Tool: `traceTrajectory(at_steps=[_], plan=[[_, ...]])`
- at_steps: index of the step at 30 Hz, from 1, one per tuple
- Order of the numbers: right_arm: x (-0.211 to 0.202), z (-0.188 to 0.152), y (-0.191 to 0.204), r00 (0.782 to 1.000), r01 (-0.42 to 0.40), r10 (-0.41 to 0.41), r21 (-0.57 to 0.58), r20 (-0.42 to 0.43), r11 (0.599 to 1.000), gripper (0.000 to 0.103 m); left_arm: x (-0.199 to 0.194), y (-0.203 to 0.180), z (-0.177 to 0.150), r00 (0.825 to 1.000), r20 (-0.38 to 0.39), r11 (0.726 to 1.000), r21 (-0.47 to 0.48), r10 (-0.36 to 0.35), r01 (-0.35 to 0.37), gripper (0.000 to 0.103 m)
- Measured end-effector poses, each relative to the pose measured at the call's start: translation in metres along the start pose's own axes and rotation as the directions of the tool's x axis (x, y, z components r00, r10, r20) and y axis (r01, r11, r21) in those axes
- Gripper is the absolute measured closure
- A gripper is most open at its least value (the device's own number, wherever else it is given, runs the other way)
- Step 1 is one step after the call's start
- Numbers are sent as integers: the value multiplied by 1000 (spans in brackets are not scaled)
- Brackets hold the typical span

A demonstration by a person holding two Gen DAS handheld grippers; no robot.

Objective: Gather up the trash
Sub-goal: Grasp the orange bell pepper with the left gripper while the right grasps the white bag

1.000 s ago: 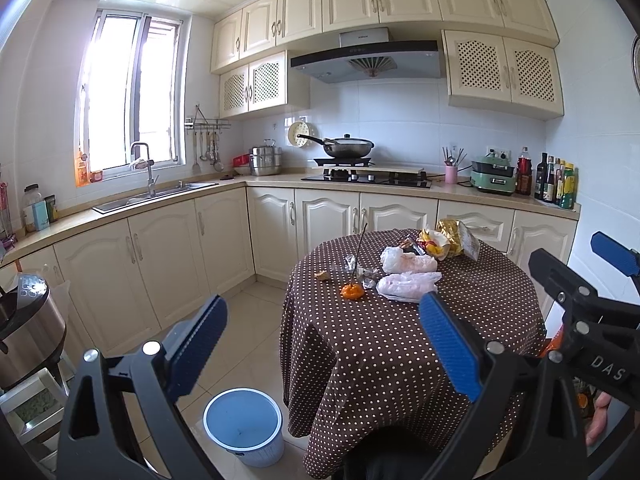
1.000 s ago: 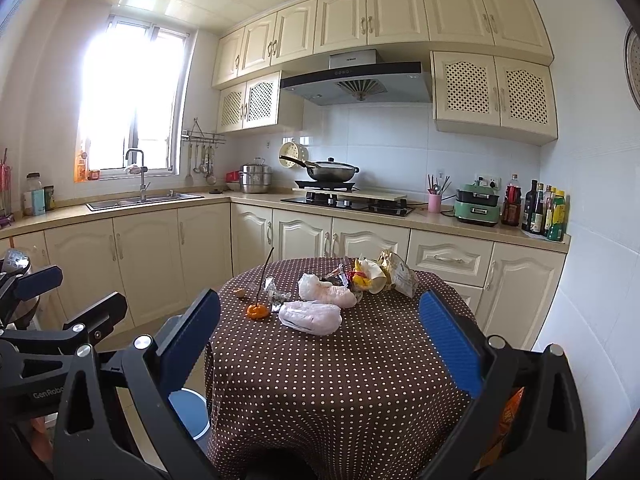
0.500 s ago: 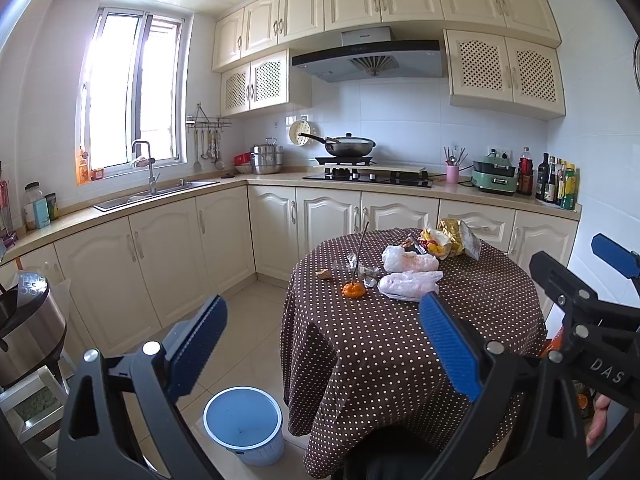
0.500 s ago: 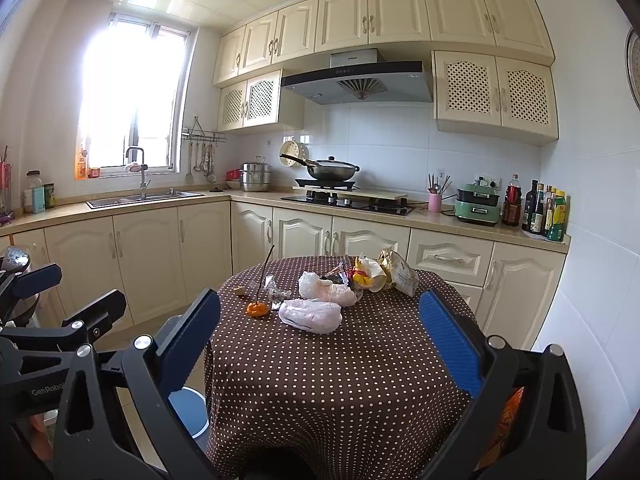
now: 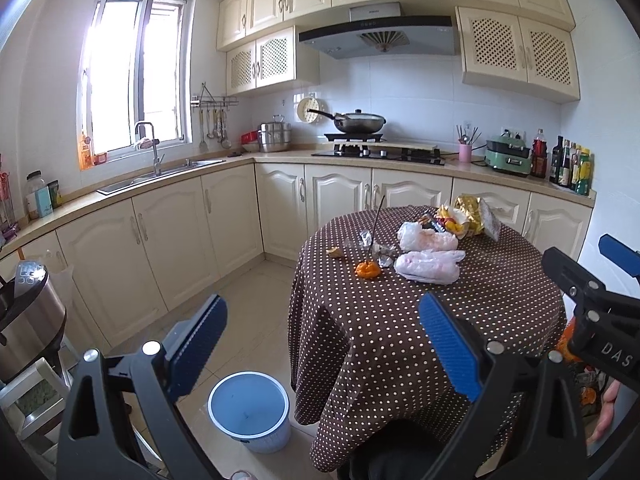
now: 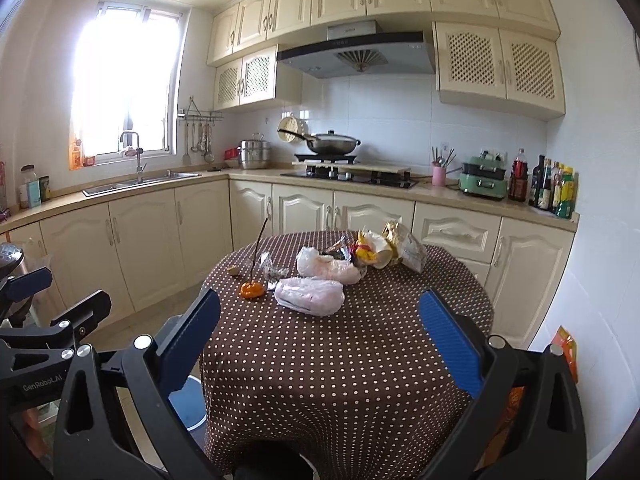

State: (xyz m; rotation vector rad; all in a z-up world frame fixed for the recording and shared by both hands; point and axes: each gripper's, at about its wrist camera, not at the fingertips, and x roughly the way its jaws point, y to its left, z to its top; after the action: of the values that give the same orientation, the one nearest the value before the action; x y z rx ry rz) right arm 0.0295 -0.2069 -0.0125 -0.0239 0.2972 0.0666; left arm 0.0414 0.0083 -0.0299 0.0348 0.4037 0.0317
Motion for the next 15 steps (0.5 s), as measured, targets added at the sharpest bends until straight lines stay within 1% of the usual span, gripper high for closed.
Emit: traceTrajectory(at_steps=[5,9,13,15], plan=[[29,-5,-15,999,-12,14,36,-49,999,7,32,-5,-1,999,-53,1000,6,14,-14,8],[55,-10,-30,996,10,-5,53,-87,999,7,60,-11,-3,995,-103,1000,7,10,-10,8],[86,-17,-48,990,51,-41,69,-137,996,7,93,-20,-7,986,-165,1000,3,-24,25,8],[104,-22,-58,984,62,-47,83,-174,995,7,107,-24,-8,981,-189,999,-4,-43,43,8]])
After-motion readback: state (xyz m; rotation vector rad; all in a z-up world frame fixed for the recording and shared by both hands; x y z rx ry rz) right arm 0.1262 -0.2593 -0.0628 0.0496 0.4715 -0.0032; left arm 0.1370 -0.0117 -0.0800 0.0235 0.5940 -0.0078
